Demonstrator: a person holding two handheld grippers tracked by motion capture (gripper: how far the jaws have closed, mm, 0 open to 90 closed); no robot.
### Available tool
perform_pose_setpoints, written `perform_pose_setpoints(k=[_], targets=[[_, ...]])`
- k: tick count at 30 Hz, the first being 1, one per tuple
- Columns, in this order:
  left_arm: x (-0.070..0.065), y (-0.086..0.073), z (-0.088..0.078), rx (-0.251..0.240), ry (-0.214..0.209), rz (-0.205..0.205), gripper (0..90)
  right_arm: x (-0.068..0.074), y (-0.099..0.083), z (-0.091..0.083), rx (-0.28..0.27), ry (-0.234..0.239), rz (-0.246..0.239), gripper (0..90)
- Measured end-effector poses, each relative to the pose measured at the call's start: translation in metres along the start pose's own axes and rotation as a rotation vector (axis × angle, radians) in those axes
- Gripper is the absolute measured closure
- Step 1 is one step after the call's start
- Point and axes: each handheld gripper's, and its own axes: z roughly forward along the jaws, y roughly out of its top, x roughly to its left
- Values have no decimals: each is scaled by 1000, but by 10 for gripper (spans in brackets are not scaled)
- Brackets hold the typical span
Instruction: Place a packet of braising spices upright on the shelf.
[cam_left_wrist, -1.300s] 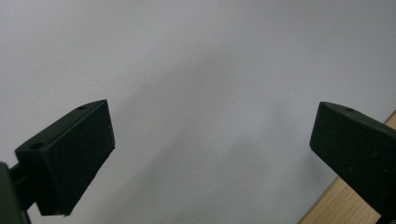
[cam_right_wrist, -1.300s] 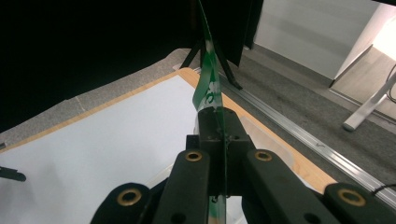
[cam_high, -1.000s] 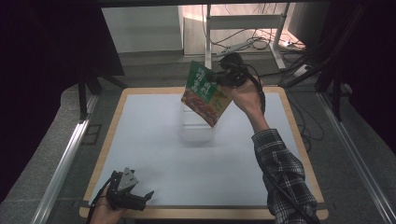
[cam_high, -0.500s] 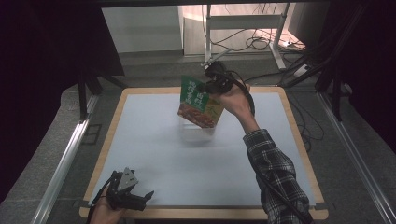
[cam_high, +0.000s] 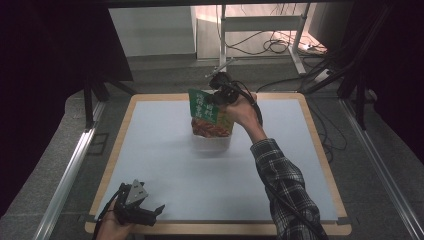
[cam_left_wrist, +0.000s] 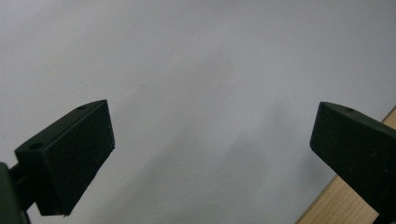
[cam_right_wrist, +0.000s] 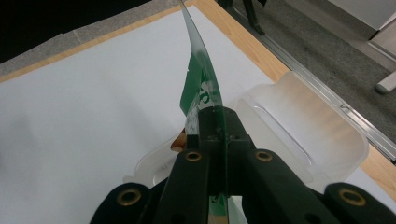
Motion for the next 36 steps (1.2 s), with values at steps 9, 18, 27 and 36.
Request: perform_pose_setpoints(k=[9,18,27,36], targets=[[0,0,0,1,0,3,0,-1,-2,-1,8,-9,26,820],[0,0,0,2,-2,-1,0,-3,-6,-13,-54,-35,32,646],[0,0,0,4,0,4,0,-3,-9,-20,-75,-47,29,457],[0,0,1,5,0,3,0,-4,-13,-23,-100,-50,52,288]])
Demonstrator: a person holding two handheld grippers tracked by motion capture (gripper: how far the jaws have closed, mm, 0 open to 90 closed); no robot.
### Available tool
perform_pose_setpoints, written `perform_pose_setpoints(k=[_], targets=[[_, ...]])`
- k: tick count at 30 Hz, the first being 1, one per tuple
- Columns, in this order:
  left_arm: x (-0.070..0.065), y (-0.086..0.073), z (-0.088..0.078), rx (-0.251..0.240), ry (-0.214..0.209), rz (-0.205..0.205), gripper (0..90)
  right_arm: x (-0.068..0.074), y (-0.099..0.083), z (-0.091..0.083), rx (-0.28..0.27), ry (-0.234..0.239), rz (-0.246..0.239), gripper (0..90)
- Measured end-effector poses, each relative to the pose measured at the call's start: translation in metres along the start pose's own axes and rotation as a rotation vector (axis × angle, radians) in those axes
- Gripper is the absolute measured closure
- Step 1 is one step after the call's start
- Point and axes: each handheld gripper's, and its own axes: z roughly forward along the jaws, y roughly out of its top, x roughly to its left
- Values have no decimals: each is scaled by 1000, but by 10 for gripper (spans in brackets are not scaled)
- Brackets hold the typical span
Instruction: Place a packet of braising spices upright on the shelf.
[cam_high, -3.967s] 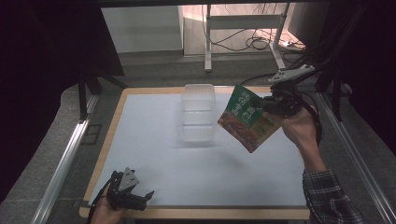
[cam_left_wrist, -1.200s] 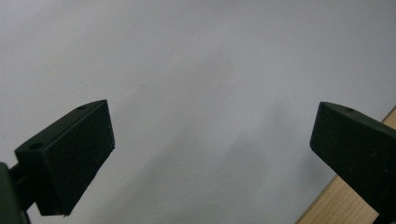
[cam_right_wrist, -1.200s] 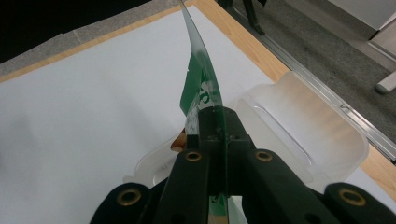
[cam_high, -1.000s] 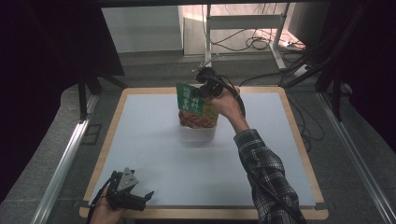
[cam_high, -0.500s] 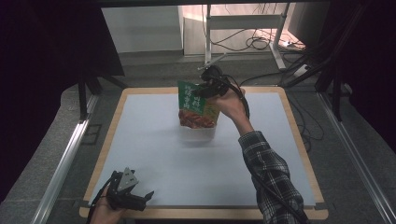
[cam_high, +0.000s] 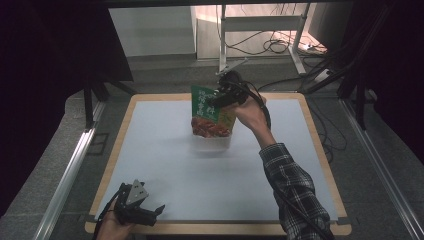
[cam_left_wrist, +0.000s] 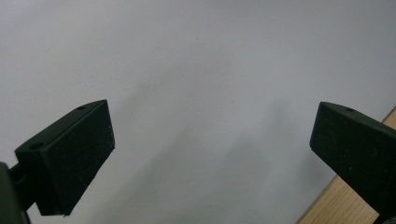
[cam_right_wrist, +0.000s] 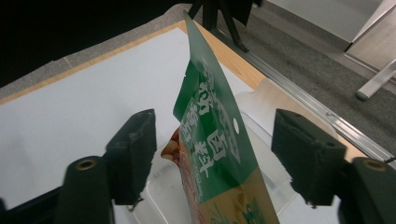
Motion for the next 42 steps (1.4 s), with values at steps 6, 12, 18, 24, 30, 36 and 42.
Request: perform_pose_setpoints(k=[6,12,18,24,30,36,42], targets=[[0,0,-1,-1,1,-4,0,-2,-2,-6,-27,-3,6,194],[0,0,0,1,1,0,0,-1,-4,-13,-35,0,-1,134],[0,0,0,-1,1,-1,0,-2,-6,-21,-61,16,6,96],[0,-1,0,-1,1,-2,0,-3,-10,-31,-82,21,20,70],[0,-1,-1,2,0,-1,0,-5,-17,-37,-102,31,38,38],[0,-1,-1,2,-1,0,0,-3,-22,-42,-114,20,30,8],[0,-1,0,5,-2,3,0,-4,-30,-45,-109,16,34,2]])
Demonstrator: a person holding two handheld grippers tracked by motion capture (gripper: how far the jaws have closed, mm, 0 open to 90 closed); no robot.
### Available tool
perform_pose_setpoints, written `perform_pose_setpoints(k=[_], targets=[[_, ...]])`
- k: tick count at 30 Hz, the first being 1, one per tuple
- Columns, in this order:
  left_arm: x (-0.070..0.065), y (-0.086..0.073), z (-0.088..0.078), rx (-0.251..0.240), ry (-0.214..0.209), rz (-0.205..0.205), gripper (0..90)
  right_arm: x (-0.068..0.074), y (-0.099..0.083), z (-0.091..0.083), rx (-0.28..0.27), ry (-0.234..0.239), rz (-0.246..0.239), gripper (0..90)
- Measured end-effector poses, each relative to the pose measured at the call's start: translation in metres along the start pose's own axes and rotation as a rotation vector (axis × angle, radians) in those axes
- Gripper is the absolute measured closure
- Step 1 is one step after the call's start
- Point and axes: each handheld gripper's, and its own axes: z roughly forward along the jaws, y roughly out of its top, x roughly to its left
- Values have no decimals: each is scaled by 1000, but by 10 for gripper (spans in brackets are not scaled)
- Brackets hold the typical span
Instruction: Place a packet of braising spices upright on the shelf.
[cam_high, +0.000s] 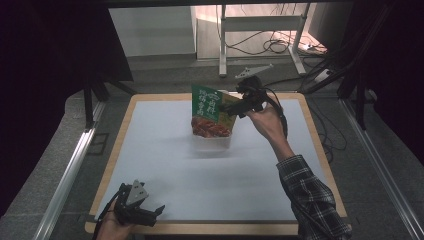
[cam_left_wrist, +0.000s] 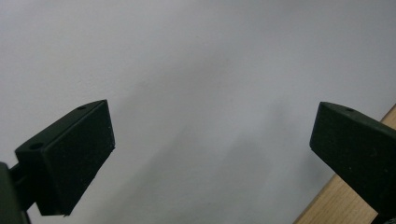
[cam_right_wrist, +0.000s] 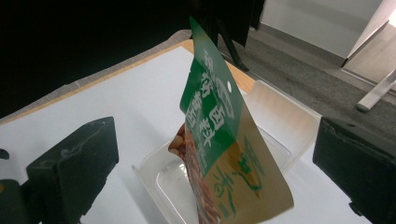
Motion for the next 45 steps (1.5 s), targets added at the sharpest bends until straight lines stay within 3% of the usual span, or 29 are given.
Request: perform_pose_setpoints(k=[20,35,45], targets=[[-1,0,0,5,1,7,0,2,-27,-10,0,0,-16,1],[-1,0,0,8,3,11,0,4,-45,-29,-39,-5,9,0],[-2,0,1,6,3,8,0,9,-58,-37,-35,-7,21,0]])
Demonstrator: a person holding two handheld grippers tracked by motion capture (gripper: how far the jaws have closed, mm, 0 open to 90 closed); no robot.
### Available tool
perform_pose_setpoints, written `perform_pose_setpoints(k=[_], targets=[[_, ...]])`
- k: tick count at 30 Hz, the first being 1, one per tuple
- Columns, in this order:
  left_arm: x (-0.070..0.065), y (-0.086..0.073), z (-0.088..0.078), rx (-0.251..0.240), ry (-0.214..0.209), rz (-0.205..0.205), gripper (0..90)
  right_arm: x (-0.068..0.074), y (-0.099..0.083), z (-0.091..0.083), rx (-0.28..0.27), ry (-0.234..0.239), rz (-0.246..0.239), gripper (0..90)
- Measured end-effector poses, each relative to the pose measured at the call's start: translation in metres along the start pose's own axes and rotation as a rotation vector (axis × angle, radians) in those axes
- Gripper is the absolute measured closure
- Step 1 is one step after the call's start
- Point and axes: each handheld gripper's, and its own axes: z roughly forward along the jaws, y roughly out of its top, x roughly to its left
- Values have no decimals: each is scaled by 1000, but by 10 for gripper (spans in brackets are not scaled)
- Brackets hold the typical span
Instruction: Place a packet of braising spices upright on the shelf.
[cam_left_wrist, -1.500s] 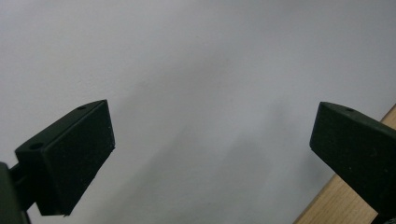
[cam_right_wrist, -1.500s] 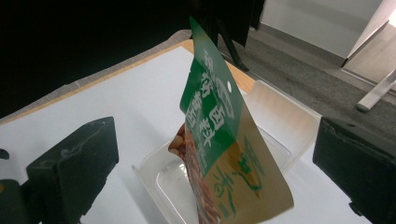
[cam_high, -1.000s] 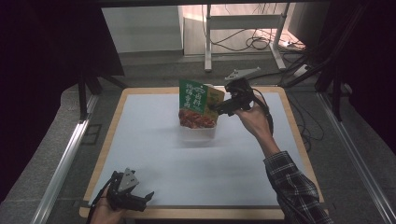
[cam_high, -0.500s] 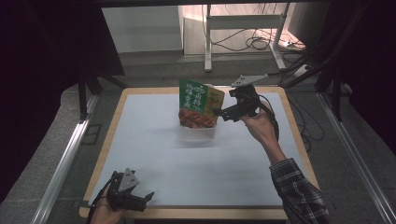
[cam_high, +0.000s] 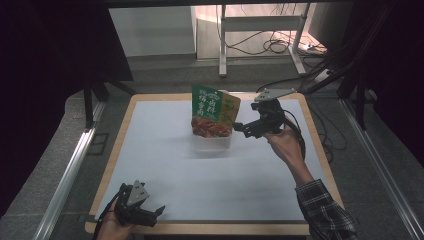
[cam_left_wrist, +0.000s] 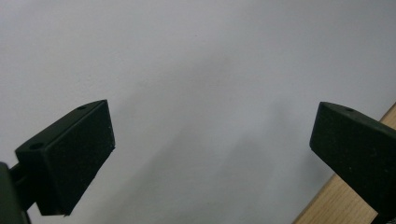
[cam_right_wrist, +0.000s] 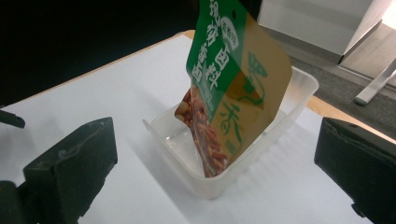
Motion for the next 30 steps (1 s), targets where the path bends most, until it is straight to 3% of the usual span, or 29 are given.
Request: perform_pose_setpoints(k=[30], targets=[[0,0,0,-1,3,-4,0,25,-44,-10,35,7,-29,0]])
